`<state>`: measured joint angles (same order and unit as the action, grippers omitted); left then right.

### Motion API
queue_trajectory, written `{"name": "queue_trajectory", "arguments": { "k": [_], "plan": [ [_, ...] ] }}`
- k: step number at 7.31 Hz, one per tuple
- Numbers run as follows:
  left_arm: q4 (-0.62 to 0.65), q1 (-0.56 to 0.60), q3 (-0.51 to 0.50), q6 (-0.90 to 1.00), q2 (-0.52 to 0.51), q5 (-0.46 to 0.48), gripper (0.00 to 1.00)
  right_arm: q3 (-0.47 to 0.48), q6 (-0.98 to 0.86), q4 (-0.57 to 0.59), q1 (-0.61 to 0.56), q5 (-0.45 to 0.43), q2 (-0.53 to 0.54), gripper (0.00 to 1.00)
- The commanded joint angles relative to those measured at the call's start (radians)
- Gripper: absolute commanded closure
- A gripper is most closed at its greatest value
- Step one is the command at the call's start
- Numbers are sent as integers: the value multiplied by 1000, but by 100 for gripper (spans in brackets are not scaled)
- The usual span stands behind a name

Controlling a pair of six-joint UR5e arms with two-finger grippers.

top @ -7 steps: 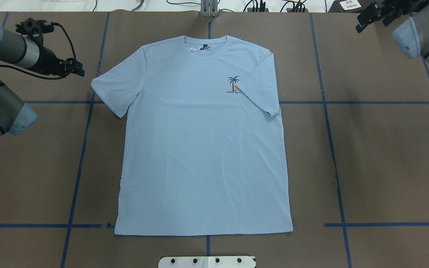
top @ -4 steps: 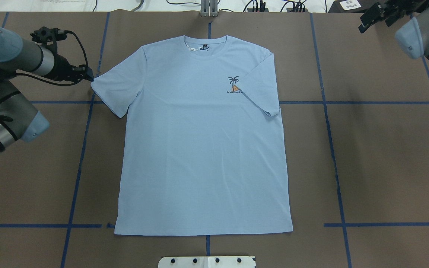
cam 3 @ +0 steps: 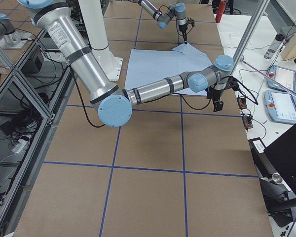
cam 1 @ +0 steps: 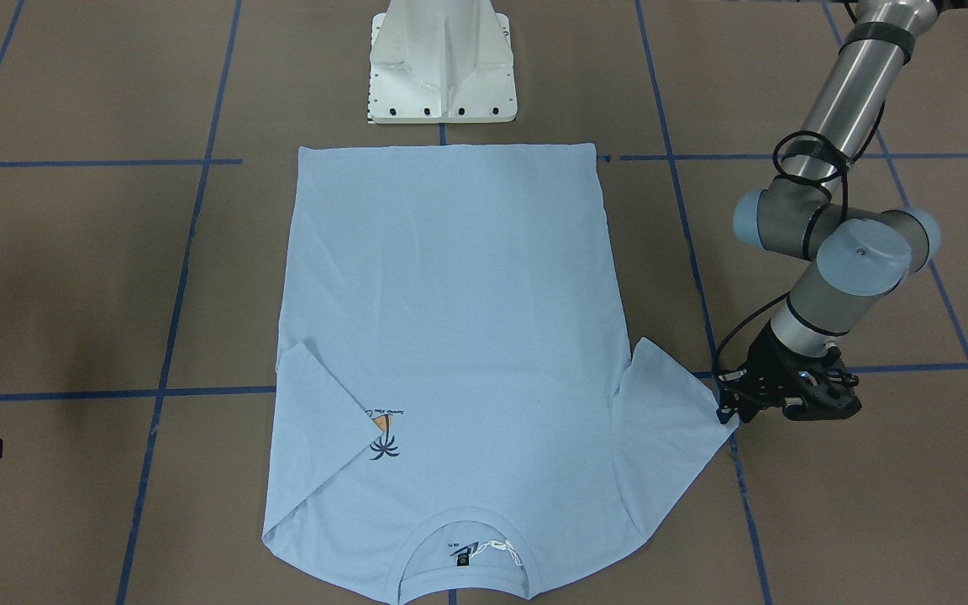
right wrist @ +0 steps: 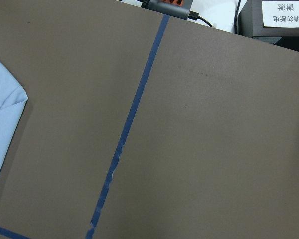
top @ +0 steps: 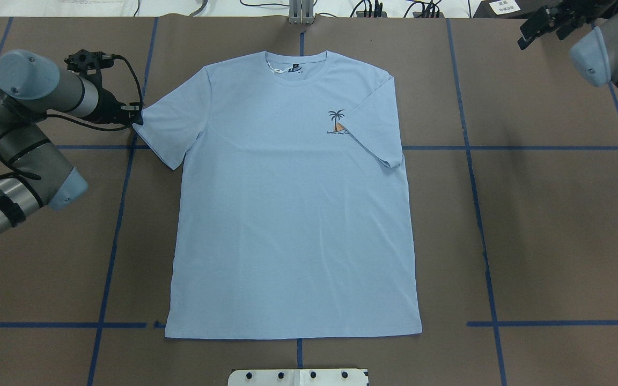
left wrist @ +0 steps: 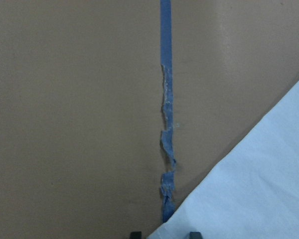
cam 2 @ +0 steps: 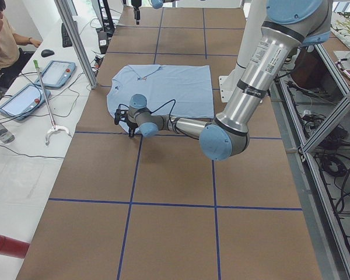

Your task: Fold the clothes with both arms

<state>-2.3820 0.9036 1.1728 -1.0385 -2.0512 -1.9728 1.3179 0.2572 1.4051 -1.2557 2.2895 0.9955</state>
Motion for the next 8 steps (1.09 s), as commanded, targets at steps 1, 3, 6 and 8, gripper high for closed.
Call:
{"name": "queue_trajectory", "arguments": {
  "k": [1,3,6,8],
  "plan": [
    [7,0,1,2,-15,0,100,0,1,-2,1,-1,0,0],
    [39,-6,4,-32,-62,2,100,0,4,-2,1,-2,-2,0],
    [209,-75,28,-153,-200,2,100,0,11,-3,4,-2,0,0],
    [248,-127,21,-222,-266,11,100,0,13,-3,5,-2,0,0]
  ]
}}
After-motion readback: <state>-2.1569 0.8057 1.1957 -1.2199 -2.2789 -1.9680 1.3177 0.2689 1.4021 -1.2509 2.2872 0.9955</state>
